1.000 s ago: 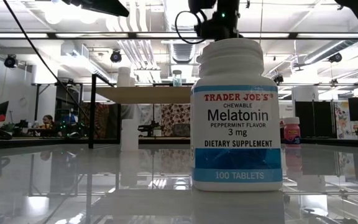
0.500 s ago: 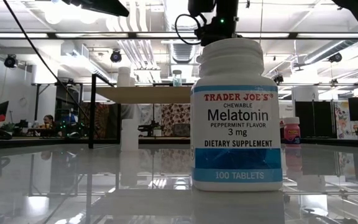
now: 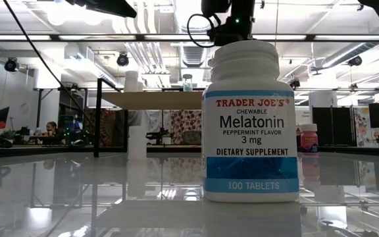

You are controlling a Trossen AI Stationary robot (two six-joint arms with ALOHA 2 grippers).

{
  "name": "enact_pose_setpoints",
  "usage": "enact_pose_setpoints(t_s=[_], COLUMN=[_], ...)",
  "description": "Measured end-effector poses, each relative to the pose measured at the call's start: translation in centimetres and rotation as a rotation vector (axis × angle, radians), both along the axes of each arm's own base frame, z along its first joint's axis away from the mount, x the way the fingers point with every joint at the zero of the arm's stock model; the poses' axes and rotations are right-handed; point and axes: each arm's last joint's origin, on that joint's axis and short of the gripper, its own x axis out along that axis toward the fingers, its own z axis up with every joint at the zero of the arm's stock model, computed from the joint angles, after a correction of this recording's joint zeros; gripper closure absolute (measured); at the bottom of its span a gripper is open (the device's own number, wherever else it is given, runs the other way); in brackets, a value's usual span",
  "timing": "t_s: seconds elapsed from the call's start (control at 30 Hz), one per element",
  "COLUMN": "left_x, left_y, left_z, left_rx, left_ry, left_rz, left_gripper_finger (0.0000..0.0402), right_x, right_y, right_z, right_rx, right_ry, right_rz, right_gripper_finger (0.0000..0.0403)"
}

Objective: Pick and place medicine bottles onto shelf by color
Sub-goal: Put the orange pill bottle on the shelf

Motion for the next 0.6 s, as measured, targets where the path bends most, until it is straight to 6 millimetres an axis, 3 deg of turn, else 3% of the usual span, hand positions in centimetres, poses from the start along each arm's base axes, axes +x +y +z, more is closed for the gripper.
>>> enact_pose_setpoints(t_s=[0.6], left_x=[0.0], left_y=[0.0], left_z=[0.0], left_rx=[-0.001], left_ry=[-0.002], left_rz=[0.000], left_gripper_finger=[0.0166], right_x=[0.2], right_y=[-1.6], right_z=[-0.5], right_rx=[-0.113], right_ry=[0.004], right_rz=[-0.016], right_gripper_finger=[0.0392])
